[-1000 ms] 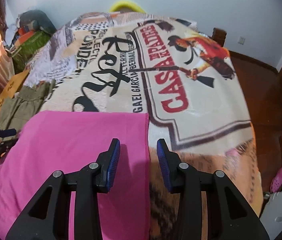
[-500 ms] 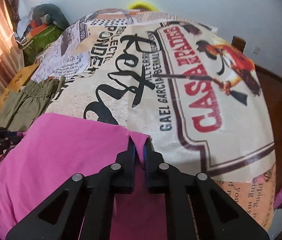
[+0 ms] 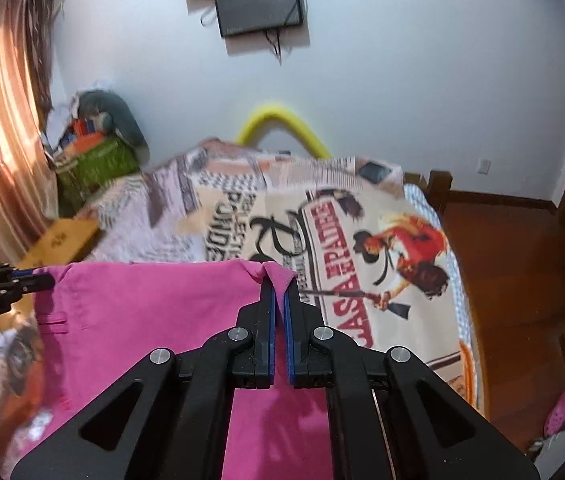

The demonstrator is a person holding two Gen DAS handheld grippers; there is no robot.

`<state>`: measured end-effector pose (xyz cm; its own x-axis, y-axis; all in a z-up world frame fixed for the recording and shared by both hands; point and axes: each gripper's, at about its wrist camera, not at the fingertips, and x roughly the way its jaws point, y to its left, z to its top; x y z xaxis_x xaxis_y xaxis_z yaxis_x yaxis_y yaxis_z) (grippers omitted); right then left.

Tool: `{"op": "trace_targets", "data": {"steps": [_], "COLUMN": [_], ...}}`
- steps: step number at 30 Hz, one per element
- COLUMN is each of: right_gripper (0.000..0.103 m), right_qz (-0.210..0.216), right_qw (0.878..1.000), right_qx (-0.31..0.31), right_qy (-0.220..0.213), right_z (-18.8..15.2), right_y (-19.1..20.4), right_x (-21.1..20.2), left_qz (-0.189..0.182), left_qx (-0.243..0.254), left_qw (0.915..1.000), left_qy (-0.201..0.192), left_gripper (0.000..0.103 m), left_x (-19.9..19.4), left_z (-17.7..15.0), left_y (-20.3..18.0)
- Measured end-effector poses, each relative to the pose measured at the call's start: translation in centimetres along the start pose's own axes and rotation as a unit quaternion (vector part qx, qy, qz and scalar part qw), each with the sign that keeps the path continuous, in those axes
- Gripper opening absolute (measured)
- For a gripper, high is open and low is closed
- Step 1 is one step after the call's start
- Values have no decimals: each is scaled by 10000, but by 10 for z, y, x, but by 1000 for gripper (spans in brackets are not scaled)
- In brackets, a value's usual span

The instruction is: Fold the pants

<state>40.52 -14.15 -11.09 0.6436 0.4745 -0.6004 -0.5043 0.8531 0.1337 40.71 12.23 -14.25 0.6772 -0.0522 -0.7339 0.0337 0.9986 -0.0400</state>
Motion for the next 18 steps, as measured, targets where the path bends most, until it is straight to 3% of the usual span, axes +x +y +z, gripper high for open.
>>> {"op": "trace_targets", "data": {"steps": [6,18], "right_gripper": [3,3], "right_qz": [93,192], "right_qw": [9999,9996], "right_qx": [58,205], "right_qy": [-84,51], "right_z": [-8,-90], "right_y": [11,37], "right_x": [-58,-154], "left_qz": [18,-112], "left_qx": [224,685], "left_qw": [9997,9976], "left_qy": [-48,26], "left_gripper": [12,12], "left_x": [-44,-120], "left_z": [-16,-96], "left_y": [-19,-58]}}
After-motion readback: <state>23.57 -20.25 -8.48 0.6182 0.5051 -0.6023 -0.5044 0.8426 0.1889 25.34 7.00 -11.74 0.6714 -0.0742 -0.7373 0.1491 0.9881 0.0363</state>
